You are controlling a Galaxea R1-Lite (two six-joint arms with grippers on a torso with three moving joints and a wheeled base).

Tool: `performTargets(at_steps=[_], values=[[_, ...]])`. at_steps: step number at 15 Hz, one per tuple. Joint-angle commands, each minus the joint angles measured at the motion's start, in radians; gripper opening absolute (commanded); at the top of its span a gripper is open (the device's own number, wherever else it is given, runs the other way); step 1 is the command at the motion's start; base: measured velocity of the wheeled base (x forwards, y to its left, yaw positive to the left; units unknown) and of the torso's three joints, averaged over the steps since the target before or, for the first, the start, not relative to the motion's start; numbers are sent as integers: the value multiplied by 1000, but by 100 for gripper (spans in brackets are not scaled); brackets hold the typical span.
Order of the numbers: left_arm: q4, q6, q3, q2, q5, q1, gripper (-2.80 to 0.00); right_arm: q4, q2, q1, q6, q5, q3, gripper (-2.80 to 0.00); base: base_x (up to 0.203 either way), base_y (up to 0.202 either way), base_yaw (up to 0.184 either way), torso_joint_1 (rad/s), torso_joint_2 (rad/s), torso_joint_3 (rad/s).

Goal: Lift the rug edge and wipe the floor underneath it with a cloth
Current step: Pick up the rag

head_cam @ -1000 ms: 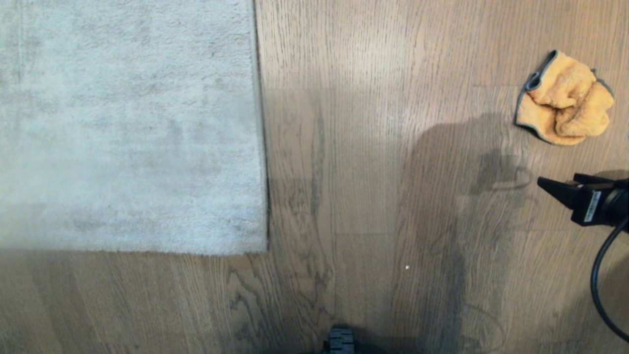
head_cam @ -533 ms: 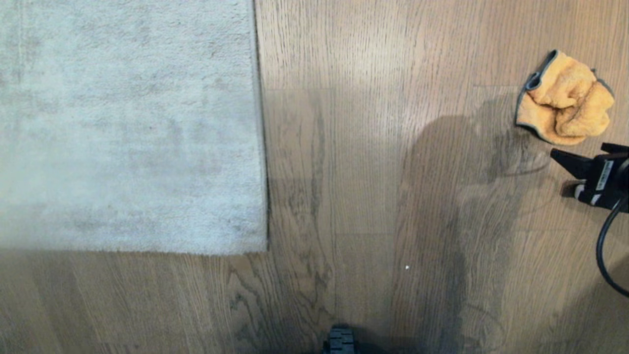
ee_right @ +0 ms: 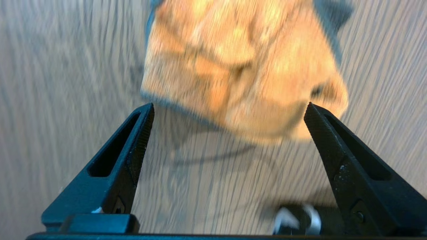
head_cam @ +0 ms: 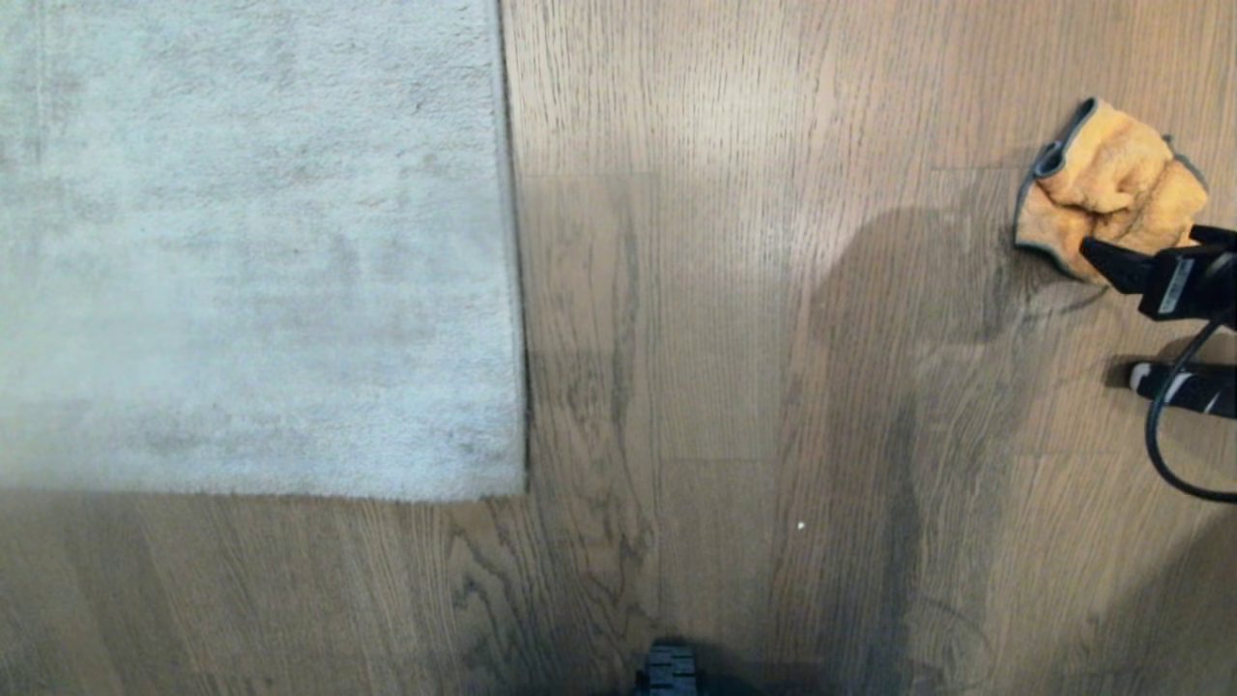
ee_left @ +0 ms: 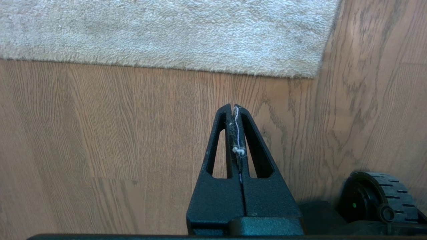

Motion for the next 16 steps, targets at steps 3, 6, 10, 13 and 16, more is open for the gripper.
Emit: performTargets(at_steps=[3,6,10,13,16], values=[[0,-1,0,0,1,0,-280,-57,84,-10,1,1,-42,0,0,0,0,0,0,0],[0,-1,0,0,0,0,-280,-64,121,-39,2,1,-79,0,0,0,0,0,0,0],[0,-1,0,0,0,0,-280,-66,168,-73,18,4,-122,0,0,0,0,0,0,0],[0,-1,0,0,1,0,-280,-71,177,-73,61,4,-144,0,0,0,0,0,0,0],[0,-1,0,0,1,0,-280,-129,200,-73,76,4,-143,0,0,0,0,0,0,0]])
